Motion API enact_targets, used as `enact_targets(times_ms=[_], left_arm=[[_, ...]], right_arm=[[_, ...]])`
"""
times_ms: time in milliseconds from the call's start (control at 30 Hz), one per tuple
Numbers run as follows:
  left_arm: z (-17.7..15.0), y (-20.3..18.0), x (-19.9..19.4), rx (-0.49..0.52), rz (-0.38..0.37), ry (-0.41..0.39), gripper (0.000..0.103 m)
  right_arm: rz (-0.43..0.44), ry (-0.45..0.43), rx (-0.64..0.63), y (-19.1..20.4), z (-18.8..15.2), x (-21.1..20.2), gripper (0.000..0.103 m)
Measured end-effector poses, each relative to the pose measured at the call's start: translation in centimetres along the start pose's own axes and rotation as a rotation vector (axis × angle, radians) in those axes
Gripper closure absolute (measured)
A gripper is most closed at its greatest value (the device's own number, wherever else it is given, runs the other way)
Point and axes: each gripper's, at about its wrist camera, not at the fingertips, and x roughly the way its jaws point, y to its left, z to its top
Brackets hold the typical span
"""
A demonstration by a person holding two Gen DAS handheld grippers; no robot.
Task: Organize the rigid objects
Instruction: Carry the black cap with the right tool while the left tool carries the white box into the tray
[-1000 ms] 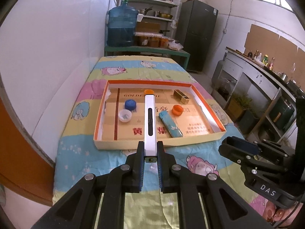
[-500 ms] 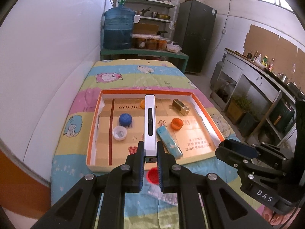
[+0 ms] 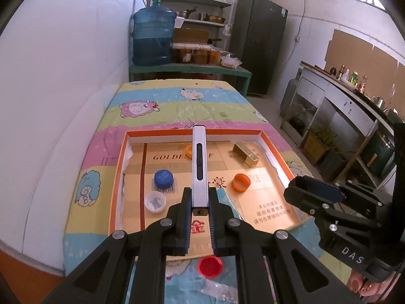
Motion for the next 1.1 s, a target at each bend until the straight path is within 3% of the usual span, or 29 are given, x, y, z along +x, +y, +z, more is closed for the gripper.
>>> enact_targets(times_ms=[533,1100], left_arm=[[1.1,0.6,6.0,-0.023,-0.02,0.089,0.091],[1.4,-0.6,10.3,0.02,-0.024,0.176,0.091]], right_arm=[[-0.01,0.015,0.065,-4.1,1.6,4.4,0.073],[-0.02,0.082,0.112,-6.5,0.5,8.4,0.073]])
